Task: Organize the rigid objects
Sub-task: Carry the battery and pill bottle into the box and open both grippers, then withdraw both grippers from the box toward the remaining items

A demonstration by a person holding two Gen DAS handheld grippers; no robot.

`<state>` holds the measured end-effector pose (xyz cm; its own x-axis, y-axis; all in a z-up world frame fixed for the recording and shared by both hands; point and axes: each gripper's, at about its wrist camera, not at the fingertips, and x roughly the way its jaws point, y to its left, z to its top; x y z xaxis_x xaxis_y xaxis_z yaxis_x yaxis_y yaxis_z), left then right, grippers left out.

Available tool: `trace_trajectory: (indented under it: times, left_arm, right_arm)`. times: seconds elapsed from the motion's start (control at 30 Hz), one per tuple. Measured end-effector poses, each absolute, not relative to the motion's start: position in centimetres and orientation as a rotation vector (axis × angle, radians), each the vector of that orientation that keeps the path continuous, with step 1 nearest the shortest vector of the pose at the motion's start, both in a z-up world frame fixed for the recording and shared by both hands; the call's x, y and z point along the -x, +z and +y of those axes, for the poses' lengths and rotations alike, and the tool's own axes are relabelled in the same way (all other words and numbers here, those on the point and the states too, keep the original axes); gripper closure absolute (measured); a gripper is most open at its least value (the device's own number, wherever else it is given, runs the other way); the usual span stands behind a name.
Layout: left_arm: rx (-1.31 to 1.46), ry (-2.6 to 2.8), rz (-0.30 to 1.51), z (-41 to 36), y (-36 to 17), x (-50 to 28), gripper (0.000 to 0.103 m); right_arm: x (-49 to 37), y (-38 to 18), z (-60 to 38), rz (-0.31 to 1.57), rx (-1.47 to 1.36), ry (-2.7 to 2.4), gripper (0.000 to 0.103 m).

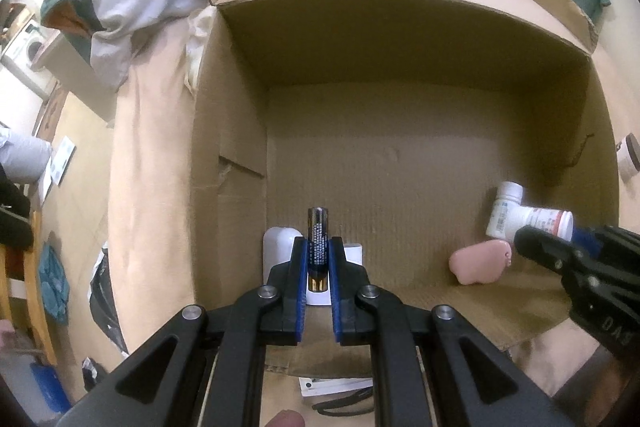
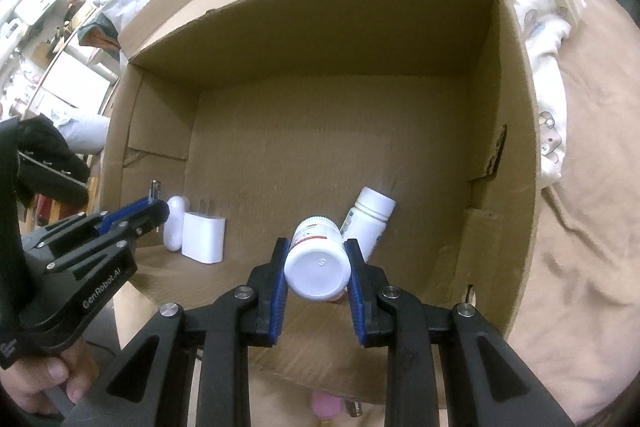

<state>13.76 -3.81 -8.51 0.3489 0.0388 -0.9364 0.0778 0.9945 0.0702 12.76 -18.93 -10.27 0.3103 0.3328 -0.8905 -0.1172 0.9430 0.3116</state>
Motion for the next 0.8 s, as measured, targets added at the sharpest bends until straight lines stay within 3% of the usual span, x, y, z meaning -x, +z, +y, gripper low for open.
trace_trajectory:
  times: [0.17,0.23,0.27,0.33,0.43,0.47,0.5,0.57,0.67,0.8]
  left_arm:
    - [-0.108,-0.038,1.211,-3.7,-8.5,-13.7,0.094]
    - [-0.115,-0.043,1.194,-3.6,-8.3,-13.7,0.094]
    - [-0.12,-0.038,1.181,-3.7,-8.1,-13.6,0.094]
    - [-0.123,-0.031,1.163,-3.6,-7.8,-13.7,0.091]
    - [-0.118,-0.029,1.141,-3.7,-7.4,-13.6,0.064]
    - [-0.115,-0.03,1.134,-3.7,-7.2,-13.6,0.049]
    - [-0.112,-0.03,1.125,-3.8,-7.0,-13.6,0.042]
    - [-0.11,-0.032,1.109,-3.9,-6.6,-13.6,0.037]
    - [-0.095,-0.036,1.082,-4.0,-5.8,-13.4,0.015]
    - [-0.085,-0.053,1.053,-4.1,-5.1,-13.2,0.005]
  right_arm:
    - [-12.7,-9.3,-19.3,1.18,-0.212,0.302,0.072]
    - [-12.8,-8.7,-19.2,1.148,-0.186,0.282,0.047]
    - [-12.7,-8.3,-19.2,1.12,-0.175,0.276,0.026]
    - [-12.4,-7.1,-19.3,1.05,-0.159,0.26,0.019]
    - [-12.2,-5.7,-19.3,0.983,-0.127,0.242,0.005]
    - [-12.1,-5.3,-19.4,0.957,-0.124,0.237,0.0]
    - [-11.9,-5.0,-19.5,0.937,-0.125,0.236,0.0]
    - [-12.0,-4.7,-19.4,0.924,-0.118,0.228,0.0]
    - [-12.2,-4.6,-19.7,0.918,-0.118,0.203,0.0]
    - [-12.1,-4.5,-20.6,0.914,-0.162,0.205,0.0]
